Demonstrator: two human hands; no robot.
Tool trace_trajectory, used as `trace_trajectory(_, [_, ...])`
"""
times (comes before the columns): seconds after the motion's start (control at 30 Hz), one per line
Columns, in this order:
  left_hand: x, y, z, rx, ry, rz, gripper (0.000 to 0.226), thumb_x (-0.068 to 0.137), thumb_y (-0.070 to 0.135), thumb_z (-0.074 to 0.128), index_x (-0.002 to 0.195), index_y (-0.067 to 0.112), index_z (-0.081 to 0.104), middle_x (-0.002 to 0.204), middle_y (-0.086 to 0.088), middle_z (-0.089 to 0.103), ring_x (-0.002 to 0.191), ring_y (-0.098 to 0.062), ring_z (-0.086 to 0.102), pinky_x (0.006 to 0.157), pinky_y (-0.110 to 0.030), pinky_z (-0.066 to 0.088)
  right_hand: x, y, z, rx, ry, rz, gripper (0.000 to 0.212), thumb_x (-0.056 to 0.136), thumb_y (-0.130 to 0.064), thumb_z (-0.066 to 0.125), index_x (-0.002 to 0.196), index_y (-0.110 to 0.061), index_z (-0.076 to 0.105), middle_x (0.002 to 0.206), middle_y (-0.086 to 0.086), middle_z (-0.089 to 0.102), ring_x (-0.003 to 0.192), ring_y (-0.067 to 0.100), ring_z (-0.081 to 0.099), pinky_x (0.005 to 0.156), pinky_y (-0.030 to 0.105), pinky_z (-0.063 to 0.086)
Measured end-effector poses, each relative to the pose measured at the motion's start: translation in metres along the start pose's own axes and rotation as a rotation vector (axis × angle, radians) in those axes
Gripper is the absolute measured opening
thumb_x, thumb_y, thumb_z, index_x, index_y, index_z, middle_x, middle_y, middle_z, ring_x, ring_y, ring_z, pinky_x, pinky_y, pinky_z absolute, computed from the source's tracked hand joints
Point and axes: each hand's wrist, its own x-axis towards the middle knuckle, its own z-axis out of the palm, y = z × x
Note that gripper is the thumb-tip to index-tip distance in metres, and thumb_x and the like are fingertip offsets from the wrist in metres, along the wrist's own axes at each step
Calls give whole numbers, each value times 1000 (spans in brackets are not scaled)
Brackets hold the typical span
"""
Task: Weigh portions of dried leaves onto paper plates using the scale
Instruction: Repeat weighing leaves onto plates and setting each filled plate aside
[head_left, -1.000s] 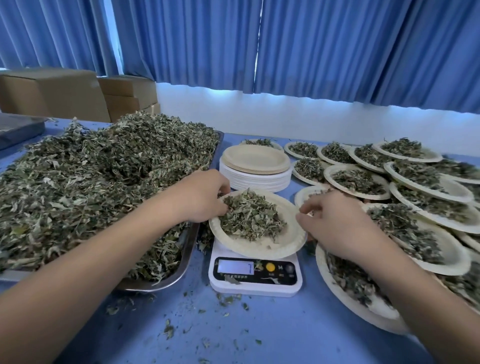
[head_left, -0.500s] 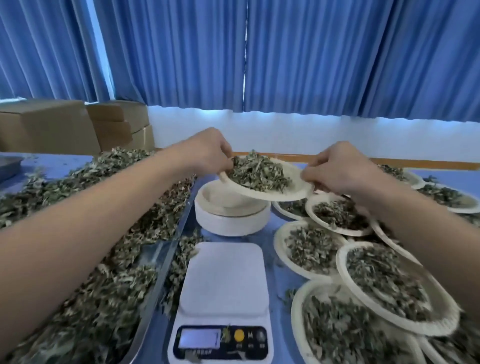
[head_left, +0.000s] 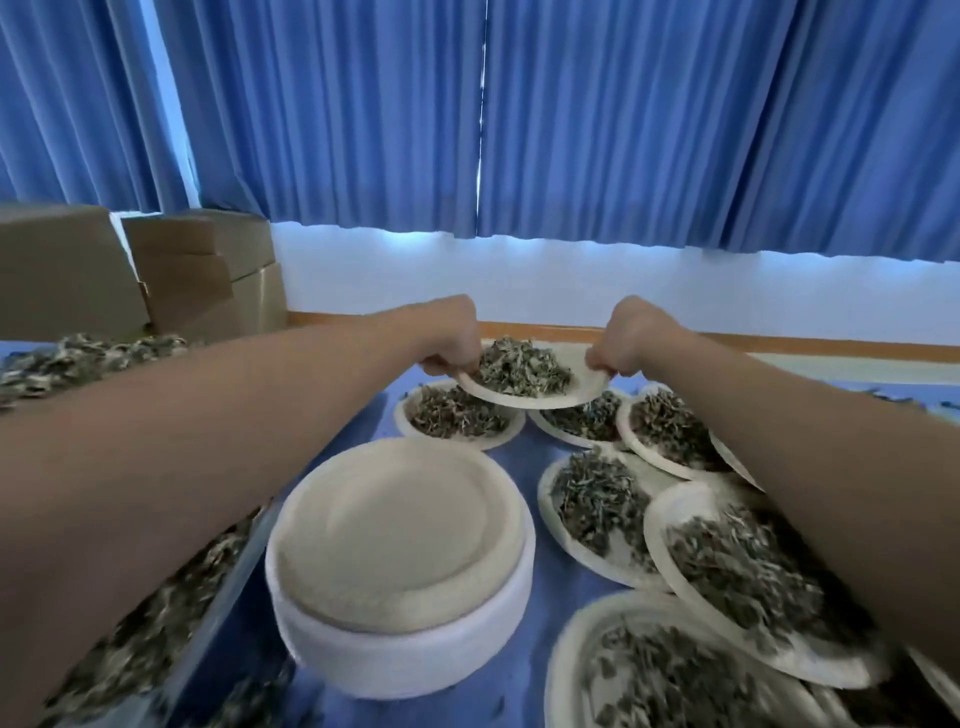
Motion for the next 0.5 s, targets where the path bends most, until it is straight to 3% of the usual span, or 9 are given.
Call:
trace_trajectory(0.1, [17, -2, 14, 87, -41, 1, 10, 91, 8, 66, 81, 8, 67, 69, -9, 61, 52, -21, 51, 39, -14, 41, 14, -5, 24, -62, 34, -38, 32, 80, -8, 67, 63, -12, 39, 59, 3, 43, 54, 25, 43, 49, 25, 31])
trace_trajectory(0.2, [28, -6, 24, 43, -160, -59, 8, 94, 12, 67, 95, 4, 66, 80, -13, 62, 55, -22, 53, 51, -24, 44, 10, -9, 42, -154, 79, -56, 22, 86, -10, 65, 79, -13, 45, 81, 6, 54, 80, 31, 58, 66, 34, 44])
trace_trajectory(0.33, [27, -23, 23, -59, -215, -101, 37, 92, 23, 72, 119, -1, 59, 88, -16, 71, 76, -27, 60, 66, -32, 43, 4, -3, 53, -293, 84, -72, 22, 94, -12, 60, 77, -14, 46, 76, 4, 57, 64, 22, 53, 53, 29, 35])
trace_trajectory(0.43, [12, -46, 7, -111, -135, -89, 34, 93, 21, 69, 117, -3, 65, 91, -22, 75, 75, -28, 59, 69, -35, 41, -13, -6, 38, -262, 143, -69, 22, 93, -5, 53, 76, -15, 43, 76, 4, 53, 61, 20, 45, 52, 28, 29])
trace_trajectory(0.5, [-6, -63, -6, -108, -90, -98, 31, 95, 20, 68, 116, -2, 67, 93, -23, 76, 73, -28, 60, 64, -32, 45, -31, -13, 23, -235, 165, -89, 20, 90, -1, 50, 77, -14, 41, 75, 4, 49, 62, 21, 44, 57, 29, 34])
